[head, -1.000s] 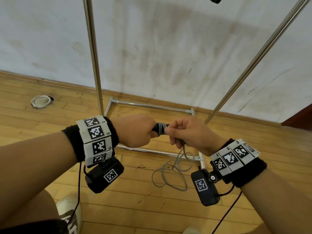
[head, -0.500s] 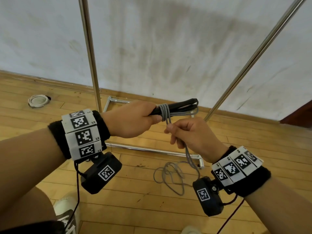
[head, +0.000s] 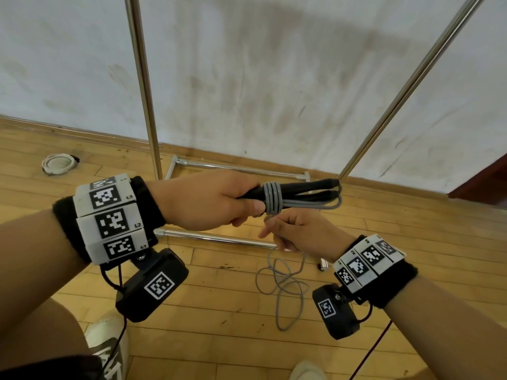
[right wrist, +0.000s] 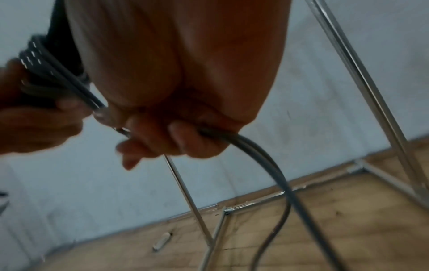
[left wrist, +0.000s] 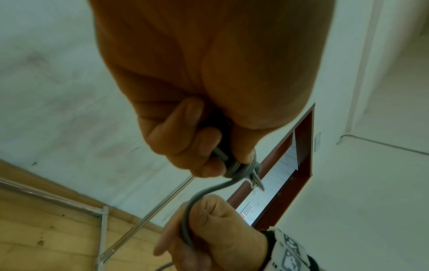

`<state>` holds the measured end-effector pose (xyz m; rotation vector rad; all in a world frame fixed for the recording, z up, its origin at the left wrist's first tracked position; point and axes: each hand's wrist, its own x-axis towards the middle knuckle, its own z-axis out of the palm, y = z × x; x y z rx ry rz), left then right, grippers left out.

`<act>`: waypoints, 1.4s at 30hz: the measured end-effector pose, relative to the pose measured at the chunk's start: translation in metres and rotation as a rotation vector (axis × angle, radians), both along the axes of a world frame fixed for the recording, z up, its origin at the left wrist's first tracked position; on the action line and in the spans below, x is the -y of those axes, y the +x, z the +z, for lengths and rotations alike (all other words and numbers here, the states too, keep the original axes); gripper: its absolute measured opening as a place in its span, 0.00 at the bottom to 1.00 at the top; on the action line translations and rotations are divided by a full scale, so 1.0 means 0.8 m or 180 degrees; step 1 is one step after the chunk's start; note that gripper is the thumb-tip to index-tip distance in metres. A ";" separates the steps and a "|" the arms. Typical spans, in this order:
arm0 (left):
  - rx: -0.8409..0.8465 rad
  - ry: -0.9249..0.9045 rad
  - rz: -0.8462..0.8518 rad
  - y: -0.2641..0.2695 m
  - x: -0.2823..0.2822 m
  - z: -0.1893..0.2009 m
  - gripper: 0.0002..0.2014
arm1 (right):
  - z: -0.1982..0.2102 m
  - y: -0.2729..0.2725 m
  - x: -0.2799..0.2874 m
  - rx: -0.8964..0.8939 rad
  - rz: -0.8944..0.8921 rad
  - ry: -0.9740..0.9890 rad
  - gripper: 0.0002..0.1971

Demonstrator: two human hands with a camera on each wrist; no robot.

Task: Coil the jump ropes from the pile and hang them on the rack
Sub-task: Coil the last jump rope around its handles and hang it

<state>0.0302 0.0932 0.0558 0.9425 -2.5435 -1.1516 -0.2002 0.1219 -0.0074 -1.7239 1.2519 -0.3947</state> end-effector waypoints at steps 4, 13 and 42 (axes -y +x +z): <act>0.0304 0.0112 -0.0184 0.005 -0.005 0.001 0.10 | 0.004 0.001 0.006 -0.0118 0.0315 -0.0451 0.12; 0.1329 -0.0006 -0.0541 0.000 -0.012 -0.010 0.13 | 0.016 -0.002 0.027 -0.0232 0.0328 -0.0570 0.08; -0.0210 -0.0505 0.0634 -0.003 0.017 -0.014 0.11 | 0.008 0.009 0.003 0.0996 -0.0691 -0.0482 0.12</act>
